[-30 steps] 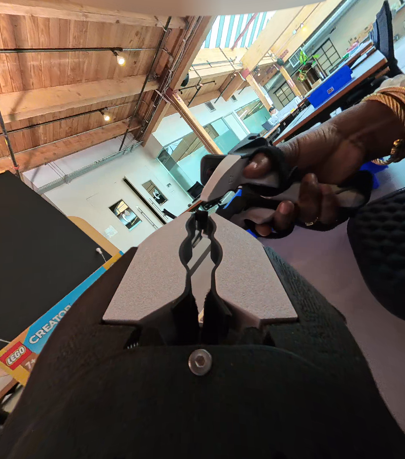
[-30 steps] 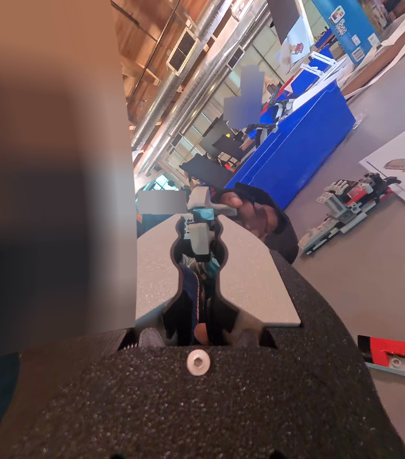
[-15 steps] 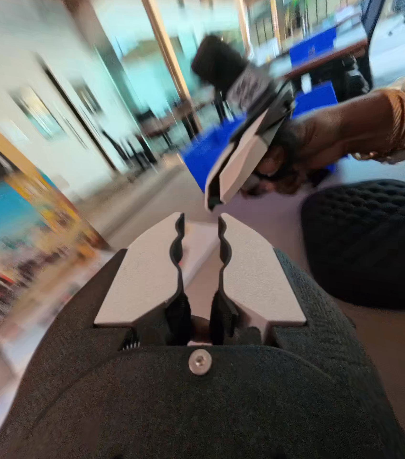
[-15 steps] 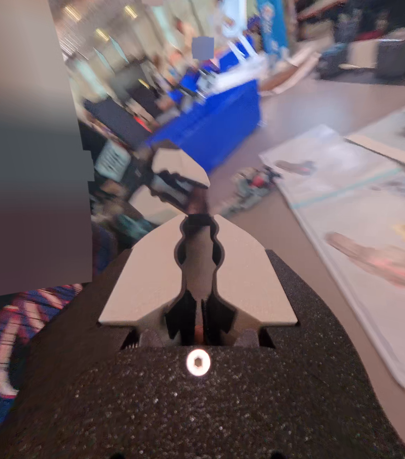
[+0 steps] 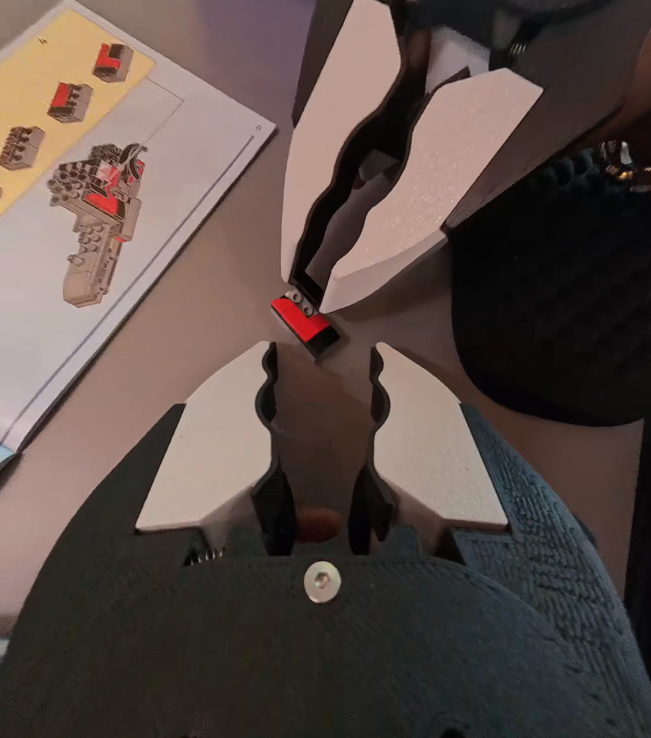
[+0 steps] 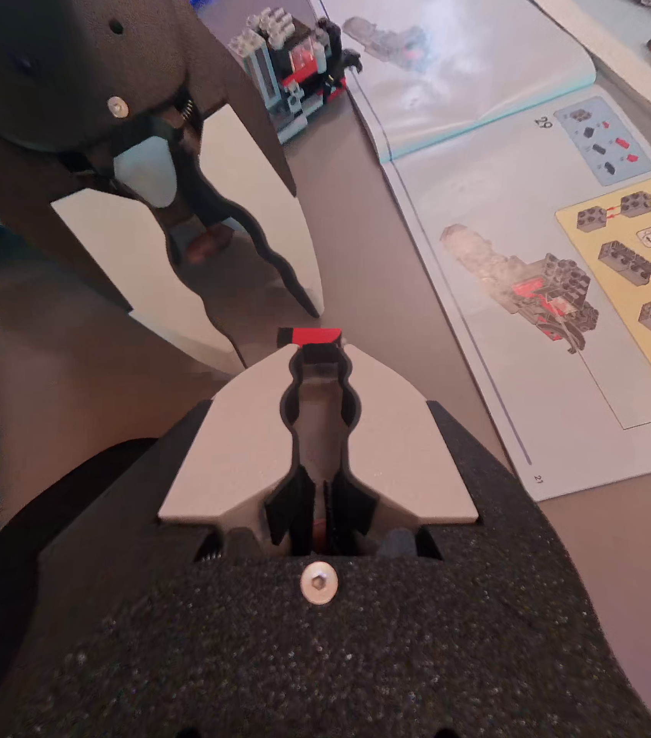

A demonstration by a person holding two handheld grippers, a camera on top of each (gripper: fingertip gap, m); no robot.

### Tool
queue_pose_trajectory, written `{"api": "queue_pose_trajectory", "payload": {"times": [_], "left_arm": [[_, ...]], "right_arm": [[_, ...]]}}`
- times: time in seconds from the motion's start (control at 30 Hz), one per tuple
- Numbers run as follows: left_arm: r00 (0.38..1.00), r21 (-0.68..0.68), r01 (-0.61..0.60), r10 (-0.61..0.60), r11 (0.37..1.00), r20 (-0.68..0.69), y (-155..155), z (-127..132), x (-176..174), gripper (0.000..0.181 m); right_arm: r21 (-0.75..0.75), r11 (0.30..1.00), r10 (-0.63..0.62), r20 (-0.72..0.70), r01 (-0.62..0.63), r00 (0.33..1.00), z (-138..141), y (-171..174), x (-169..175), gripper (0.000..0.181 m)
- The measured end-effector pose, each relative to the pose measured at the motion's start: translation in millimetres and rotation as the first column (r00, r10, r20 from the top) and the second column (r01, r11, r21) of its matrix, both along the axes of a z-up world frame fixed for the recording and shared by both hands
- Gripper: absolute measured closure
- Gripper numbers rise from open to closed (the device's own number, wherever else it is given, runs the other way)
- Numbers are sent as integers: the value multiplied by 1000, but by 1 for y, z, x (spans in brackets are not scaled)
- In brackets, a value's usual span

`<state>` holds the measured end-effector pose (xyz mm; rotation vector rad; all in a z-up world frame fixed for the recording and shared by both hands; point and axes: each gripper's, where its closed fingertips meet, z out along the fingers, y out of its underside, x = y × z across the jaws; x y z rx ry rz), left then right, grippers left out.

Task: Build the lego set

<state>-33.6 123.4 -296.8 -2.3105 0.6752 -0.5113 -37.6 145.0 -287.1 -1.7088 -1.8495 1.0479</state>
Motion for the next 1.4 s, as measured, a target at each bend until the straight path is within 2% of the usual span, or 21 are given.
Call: {"api": "queue_pose_trajectory", "payload": {"times": [0.23,0.53,0.93,1.0,1.07,1.17,1.23,1.4], "left_arm": [[1000,30,-18,17,999,10,7,-3,1,145],[1000,45,-29,29,999,-5,8,-4,-1,150],[986,106,-147,154,983,-60,17,-6,-8,164],[982,87,-189,191,978,-10,18,-4,-12,164],[957,85,-260,246,962,154,22,11,-12,164],[844,50,-395,341,917,414,24,38,-13,165],[807,61,-455,383,888,450,23,45,-13,165],[781,117,-523,420,844,463,22,55,-12,164]], "right_arm": [[14,1000,17,18,-17,1000,-6,0,-2,165],[-45,999,-11,9,11,1000,-4,1,-5,165],[-79,993,-92,-2,92,996,6,7,-2,165],[-79,992,-106,-39,103,994,15,8,-1,165],[-79,988,-138,-97,131,986,30,10,-1,165],[-66,980,-197,-205,187,959,59,11,-7,165],[-22,976,-216,-230,217,949,70,9,-12,165],[158,962,-206,-116,223,972,59,5,-16,165]]}}
